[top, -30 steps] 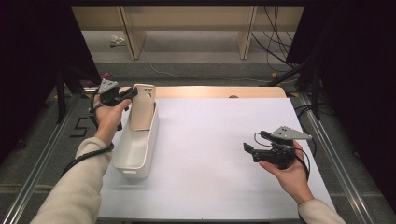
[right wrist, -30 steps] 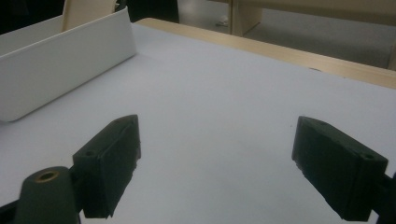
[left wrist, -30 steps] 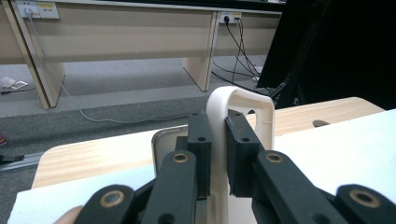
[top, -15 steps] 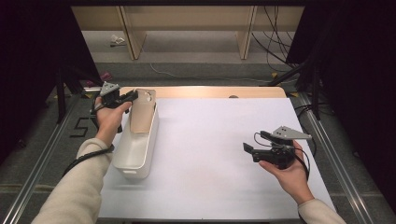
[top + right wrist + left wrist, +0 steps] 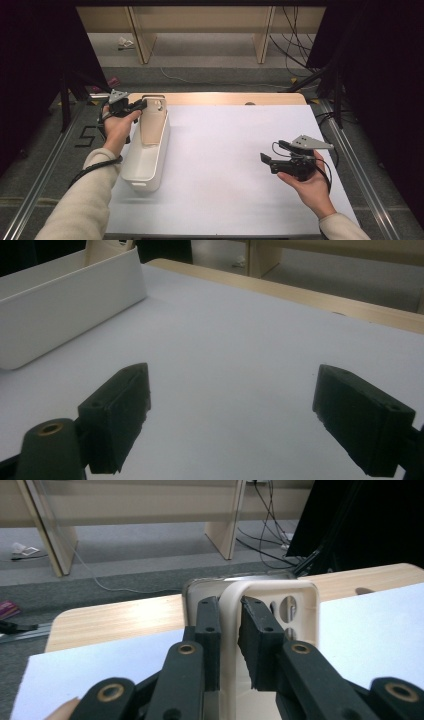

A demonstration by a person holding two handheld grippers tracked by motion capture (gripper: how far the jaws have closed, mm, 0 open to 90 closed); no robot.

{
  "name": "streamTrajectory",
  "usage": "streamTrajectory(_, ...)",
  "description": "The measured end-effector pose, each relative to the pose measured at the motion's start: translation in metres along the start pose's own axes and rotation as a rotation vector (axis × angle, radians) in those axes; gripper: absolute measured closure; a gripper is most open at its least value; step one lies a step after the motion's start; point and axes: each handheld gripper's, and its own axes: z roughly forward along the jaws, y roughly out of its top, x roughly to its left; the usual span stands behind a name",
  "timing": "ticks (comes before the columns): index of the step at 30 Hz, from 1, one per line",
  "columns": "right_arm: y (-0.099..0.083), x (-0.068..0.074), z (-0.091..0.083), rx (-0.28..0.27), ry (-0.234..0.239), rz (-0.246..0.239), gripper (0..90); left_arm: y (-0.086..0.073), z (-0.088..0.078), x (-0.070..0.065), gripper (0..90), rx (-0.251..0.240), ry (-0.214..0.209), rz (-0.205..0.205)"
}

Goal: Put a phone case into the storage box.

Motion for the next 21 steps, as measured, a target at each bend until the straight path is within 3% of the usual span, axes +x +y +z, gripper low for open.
streamTrajectory(12,0.0002,0.0000,-0.0005,0.000,0.000,0.000,16.3,0.0030,0.0012,-0.0001,77.4,0.023,0.048,0.054)
streamTrajectory(21,0.0004,-0.0001,-0.0003,-0.001,0.000,0.000,16.3,0.0048,-0.0017,-0.0040,76.4,0.017,0.042,0.083)
